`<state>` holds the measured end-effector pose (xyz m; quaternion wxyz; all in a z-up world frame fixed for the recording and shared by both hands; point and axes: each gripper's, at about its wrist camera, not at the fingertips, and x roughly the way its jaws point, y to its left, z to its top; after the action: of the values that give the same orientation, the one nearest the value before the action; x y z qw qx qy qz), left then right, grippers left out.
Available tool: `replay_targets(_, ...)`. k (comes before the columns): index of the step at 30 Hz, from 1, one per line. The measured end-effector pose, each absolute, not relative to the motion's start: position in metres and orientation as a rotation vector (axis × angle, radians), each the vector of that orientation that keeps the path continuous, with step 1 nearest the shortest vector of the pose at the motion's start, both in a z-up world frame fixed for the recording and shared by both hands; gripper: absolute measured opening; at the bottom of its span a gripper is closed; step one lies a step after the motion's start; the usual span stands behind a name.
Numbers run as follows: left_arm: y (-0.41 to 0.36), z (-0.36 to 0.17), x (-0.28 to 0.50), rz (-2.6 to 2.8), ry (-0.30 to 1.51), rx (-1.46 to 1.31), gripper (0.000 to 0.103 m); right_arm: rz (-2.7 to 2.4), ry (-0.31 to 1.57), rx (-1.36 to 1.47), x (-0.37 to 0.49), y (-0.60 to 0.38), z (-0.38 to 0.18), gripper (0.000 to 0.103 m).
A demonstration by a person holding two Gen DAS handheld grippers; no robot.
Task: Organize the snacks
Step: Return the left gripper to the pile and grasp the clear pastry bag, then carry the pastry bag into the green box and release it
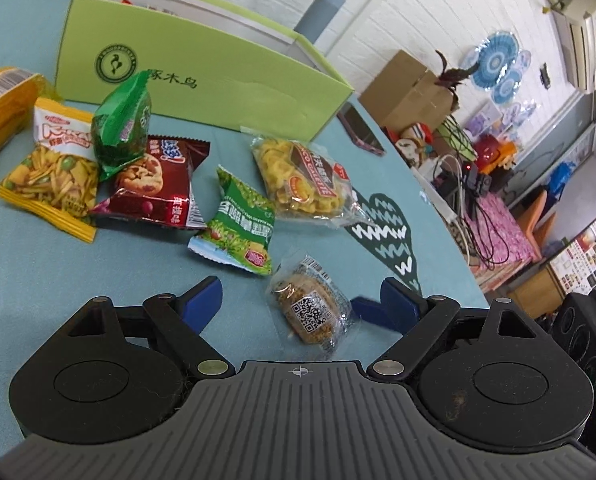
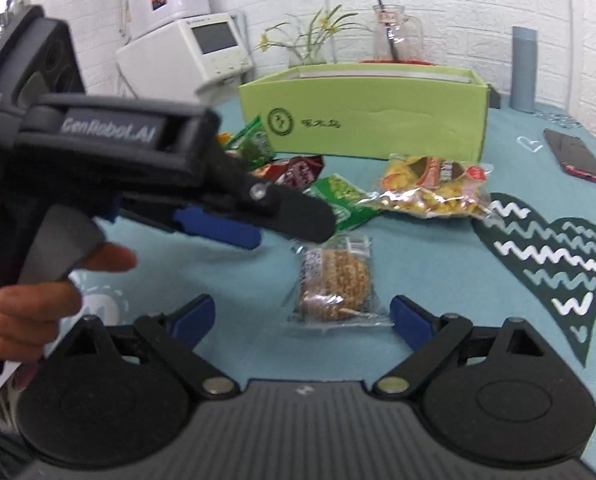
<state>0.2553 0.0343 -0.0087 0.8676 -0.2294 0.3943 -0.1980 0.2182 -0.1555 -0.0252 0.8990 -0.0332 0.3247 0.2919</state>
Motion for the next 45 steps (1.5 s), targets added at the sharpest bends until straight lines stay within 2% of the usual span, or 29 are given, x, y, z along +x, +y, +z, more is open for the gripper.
replay_targets(4,0.029,-0.011,0.260,-0.435,0.845,-0.505,0.074,0.573,0.666,-0.079,0.227,-0.148,-0.026,0.093)
replay_targets(6,0.025,-0.014,0.261,-0.441,0.861,-0.489,0.073,0.575,0.666,-0.103,0.227,-0.146,-0.030,0.088)
replay_targets(7,0.022,-0.015,0.261,-0.435,0.862,-0.472,0.070,0.576,0.661,-0.108,0.225,-0.146,-0.031,0.084)
replay_targets(8,0.020,-0.015,0.260,-0.432,0.850,-0.449,0.067,0.575,0.652,-0.115,0.223,-0.146,-0.031,0.069)
replay_targets(10,0.013,-0.017,0.260,-0.454,0.861,-0.413,0.036,0.556,0.641,-0.133,0.220,-0.145,-0.030,0.053)
replay_targets(11,0.010,-0.018,0.260,-0.462,0.868,-0.395,0.020,0.555,0.647,-0.114,0.220,-0.147,-0.030,0.052)
replay_targets(17,0.008,-0.012,0.260,-0.489,0.868,-0.411,0.019,0.552,0.659,-0.054,0.218,-0.155,-0.021,0.052)
replay_targets(22,0.012,0.029,0.292,-0.500,0.779,-0.406,0.018,0.579,0.567,-0.035,0.248,-0.155,0.012,0.052)
replay_targets(26,0.018,0.068,0.343,-0.495,0.683,-0.382,0.018,0.582,0.465,-0.092,0.302,-0.147,0.045,0.053)
replay_targets(30,0.021,0.090,0.411,-0.457,0.639,-0.339,0.018,0.584,0.464,-0.107,0.378,-0.138,0.067,0.053)
replay_targets(35,0.024,0.071,0.482,-0.384,0.690,-0.297,0.013,0.590,0.580,-0.108,0.461,-0.118,0.048,0.053)
replay_targets(39,0.032,0.038,0.514,-0.313,0.769,-0.297,0.015,0.616,0.669,-0.161,0.495,-0.098,0.018,0.052)
replay_targets(41,0.038,0.031,0.516,-0.301,0.771,-0.297,0.021,0.620,0.665,-0.176,0.496,-0.090,0.014,0.063)
replay_targets(43,0.044,0.033,0.515,-0.305,0.771,-0.310,0.030,0.617,0.639,-0.184,0.491,-0.089,0.016,0.069)
replay_targets(45,0.049,0.043,0.506,-0.314,0.737,-0.335,0.040,0.620,0.616,-0.157,0.483,-0.094,0.023,0.082)
